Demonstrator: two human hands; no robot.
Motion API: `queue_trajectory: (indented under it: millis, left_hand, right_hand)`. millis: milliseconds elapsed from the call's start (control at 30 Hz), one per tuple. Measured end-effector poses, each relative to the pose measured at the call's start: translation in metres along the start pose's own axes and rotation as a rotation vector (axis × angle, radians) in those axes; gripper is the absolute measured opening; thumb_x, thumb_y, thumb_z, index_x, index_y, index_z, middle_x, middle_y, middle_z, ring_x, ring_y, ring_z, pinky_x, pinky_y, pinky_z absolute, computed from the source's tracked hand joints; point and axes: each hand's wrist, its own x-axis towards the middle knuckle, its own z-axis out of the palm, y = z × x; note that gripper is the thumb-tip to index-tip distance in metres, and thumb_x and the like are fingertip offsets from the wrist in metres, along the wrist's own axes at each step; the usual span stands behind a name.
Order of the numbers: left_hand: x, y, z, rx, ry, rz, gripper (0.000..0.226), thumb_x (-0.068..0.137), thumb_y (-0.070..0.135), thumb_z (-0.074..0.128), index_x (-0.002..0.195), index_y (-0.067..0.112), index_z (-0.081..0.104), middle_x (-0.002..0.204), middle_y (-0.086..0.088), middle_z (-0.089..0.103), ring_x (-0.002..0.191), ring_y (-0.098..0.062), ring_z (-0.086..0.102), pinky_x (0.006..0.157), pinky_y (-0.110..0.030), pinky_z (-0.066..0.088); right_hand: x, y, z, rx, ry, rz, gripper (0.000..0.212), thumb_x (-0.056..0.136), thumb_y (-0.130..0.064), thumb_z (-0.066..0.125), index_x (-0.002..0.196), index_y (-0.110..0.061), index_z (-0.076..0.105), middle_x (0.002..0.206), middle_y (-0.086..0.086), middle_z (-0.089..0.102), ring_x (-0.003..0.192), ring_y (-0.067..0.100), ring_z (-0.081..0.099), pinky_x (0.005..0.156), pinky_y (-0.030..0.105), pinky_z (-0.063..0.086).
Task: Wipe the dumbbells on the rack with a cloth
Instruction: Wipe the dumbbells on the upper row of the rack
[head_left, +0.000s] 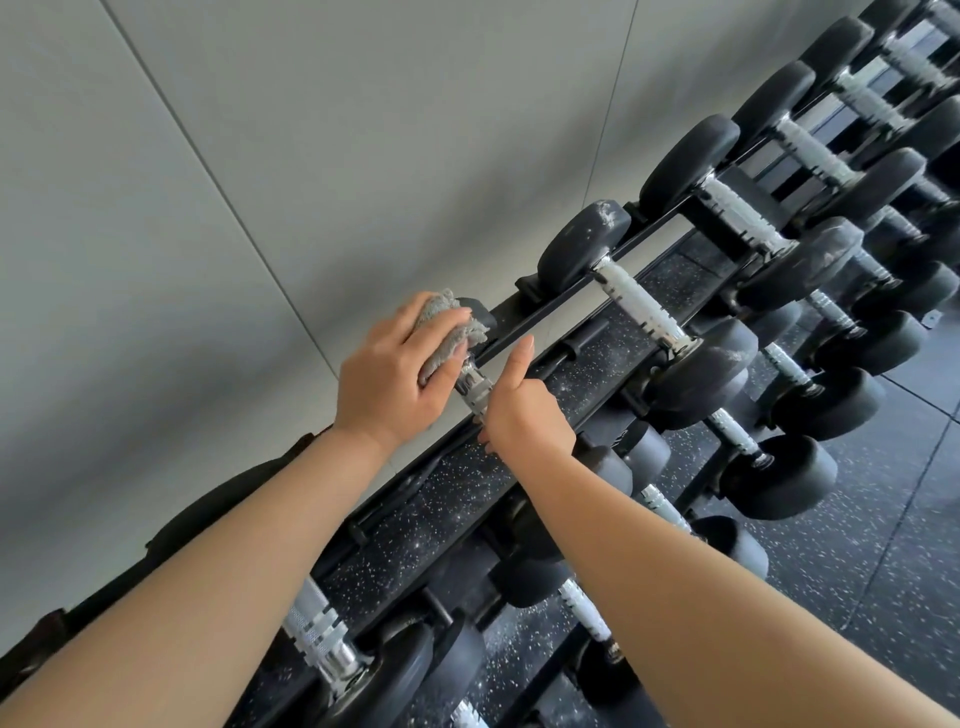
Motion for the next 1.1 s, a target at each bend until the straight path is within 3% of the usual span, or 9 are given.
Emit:
queue_trajectory:
  millis: [133,233,300,533,700,767,833,1000,1100]
  left_hand:
    - [0.017,0.013,-0.003,0.130,-0.088,-0.020,0.036,0.091,0.042,0.041,0.118,0.030,0.062,0.119,-0.005,0.063,0.088,-0.033,0.065,0.060,-0.042,0.056]
    - [0.034,0.026,-0.009,0.228,-0.239,-0.069,0.043,0.092,0.044,0.035,0.121,0.027,0.062,0.111,-0.007,0.062,0.087,-0.037,0.062,0.065,-0.039,0.050]
    - [0.052,0.035,-0.010,0.285,-0.373,-0.124,0.037,0.096,0.040,0.038,0.122,0.025,0.060,0.114,-0.008,0.058,0.095,-0.037,0.060,0.072,-0.036,0.045]
    - [0.101,0.052,0.004,0.435,-0.709,-0.137,0.021,0.094,0.030,0.042,0.095,0.016,0.058,0.114,-0.013,0.061,0.105,-0.035,0.057,0.076,-0.033,0.041]
    - [0.088,0.039,0.003,0.324,-0.609,-0.070,0.027,0.093,0.036,0.041,0.073,0.019,0.047,0.105,-0.010,0.062,0.086,-0.031,0.052,0.071,-0.032,0.037]
    - [0.071,0.029,-0.002,0.155,-0.484,-0.085,0.032,0.092,0.041,0.039,0.086,0.019,0.062,0.112,-0.003,0.063,0.095,-0.030,0.058,0.076,-0.032,0.043]
    - [0.047,0.018,-0.008,-0.059,-0.295,-0.072,0.039,0.090,0.042,0.042,0.106,0.020,0.070,0.123,0.000,0.063,0.102,-0.026,0.062,0.083,-0.035,0.050]
    - [-0.004,-0.005,-0.008,-0.194,-0.045,0.028,0.031,0.094,0.032,0.050,0.120,0.026,0.064,0.133,-0.005,0.055,0.106,-0.026,0.063,0.081,-0.042,0.056]
    - [0.001,-0.004,-0.009,-0.084,-0.046,0.068,0.033,0.093,0.033,0.049,0.120,0.025,0.066,0.129,-0.008,0.059,0.099,-0.027,0.066,0.073,-0.042,0.058]
  right_hand:
    - [-0.003,-0.002,-0.005,-0.004,-0.018,-0.030,0.120,0.063,-0.069,-0.024,0.141,-0.012,0.047,0.091,0.009,0.069,0.083,0.027,0.066,0.084,0.043,0.053]
    - [-0.005,-0.003,-0.006,-0.090,-0.027,-0.020,0.064,0.098,-0.046,0.004,0.157,-0.022,0.003,0.095,0.007,0.065,0.083,0.025,0.063,0.076,0.038,0.052]
    - [-0.004,-0.001,-0.003,-0.042,-0.001,-0.011,0.065,0.103,-0.029,0.021,0.152,-0.026,-0.022,0.100,0.007,0.062,0.087,0.026,0.062,0.072,0.037,0.050]
    - [0.006,0.002,0.003,-0.167,-0.023,-0.053,0.072,0.102,-0.028,0.026,0.144,-0.035,-0.033,0.095,0.005,0.068,0.081,0.023,0.066,0.071,0.036,0.054]
    - [0.005,0.004,0.006,-0.145,0.015,-0.056,0.060,0.103,-0.038,0.017,0.151,-0.036,-0.019,0.090,0.005,0.069,0.078,0.023,0.067,0.074,0.038,0.056]
    - [0.006,0.005,0.006,-0.105,0.031,-0.020,0.057,0.101,-0.048,0.008,0.153,-0.025,0.019,0.088,0.006,0.069,0.078,0.024,0.067,0.077,0.039,0.055]
    - [0.008,0.004,0.004,-0.065,0.031,0.006,0.086,0.094,-0.060,-0.008,0.123,-0.013,0.057,0.084,0.007,0.070,0.077,0.025,0.067,0.079,0.039,0.054]
    - [0.007,0.007,0.007,-0.149,0.035,-0.081,0.055,0.103,-0.041,0.011,0.153,-0.021,0.020,0.088,0.006,0.065,0.077,0.025,0.061,0.066,0.036,0.045]
    - [0.011,0.009,0.007,-0.140,0.040,-0.063,0.054,0.105,-0.041,0.011,0.146,-0.019,0.037,0.077,0.002,0.055,0.065,0.020,0.052,0.060,0.035,0.035]
